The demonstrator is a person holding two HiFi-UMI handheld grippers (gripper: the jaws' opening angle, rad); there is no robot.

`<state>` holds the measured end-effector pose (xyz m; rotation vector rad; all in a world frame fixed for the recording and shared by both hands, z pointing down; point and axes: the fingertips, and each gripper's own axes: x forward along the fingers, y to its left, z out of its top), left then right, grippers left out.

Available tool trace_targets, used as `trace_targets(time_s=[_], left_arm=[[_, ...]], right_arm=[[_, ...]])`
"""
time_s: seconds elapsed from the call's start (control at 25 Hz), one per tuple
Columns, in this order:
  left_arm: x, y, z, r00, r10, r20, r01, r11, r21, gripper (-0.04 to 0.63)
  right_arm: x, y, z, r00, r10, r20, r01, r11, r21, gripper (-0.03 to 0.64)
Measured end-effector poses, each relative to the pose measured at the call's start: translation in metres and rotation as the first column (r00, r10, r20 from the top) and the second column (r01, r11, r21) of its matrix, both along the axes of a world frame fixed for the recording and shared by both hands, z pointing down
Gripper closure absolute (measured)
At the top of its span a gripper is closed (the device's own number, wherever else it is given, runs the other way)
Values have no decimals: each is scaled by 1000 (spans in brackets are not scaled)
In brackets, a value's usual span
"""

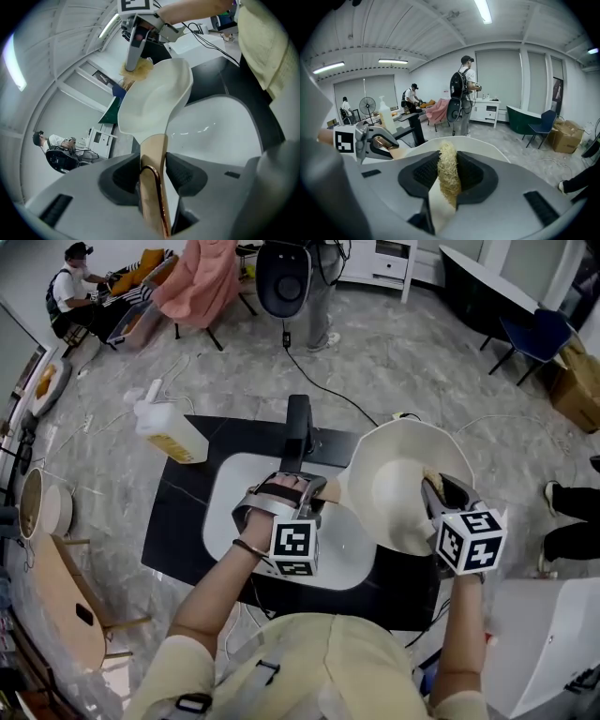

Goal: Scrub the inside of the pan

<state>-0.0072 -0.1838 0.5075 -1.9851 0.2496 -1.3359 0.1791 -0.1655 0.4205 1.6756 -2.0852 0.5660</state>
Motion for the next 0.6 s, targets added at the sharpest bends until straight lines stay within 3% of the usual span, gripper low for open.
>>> trace_targets(time_s=[0.2, 0.4, 0.52, 0.6], left_arm=[[1, 4, -3, 1000, 1, 20, -1, 1000, 14, 423], [0, 6, -3, 999, -2, 37, 2, 1000, 5, 428], [-1, 7, -3, 999, -8, 43, 8, 1000, -1, 428], [-1, 7, -2, 999, -11, 46, 11, 1000, -1, 428]], right_arm=[[10, -21, 9, 992, -60, -108, 58, 998, -20, 506], [-5, -45, 22, 944, -195, -264, 191, 981, -43, 506], [-21, -57, 35, 865, -303, -401, 305, 950, -61, 506], [-34, -64, 47, 765, -384, -517, 400, 913, -86, 506]])
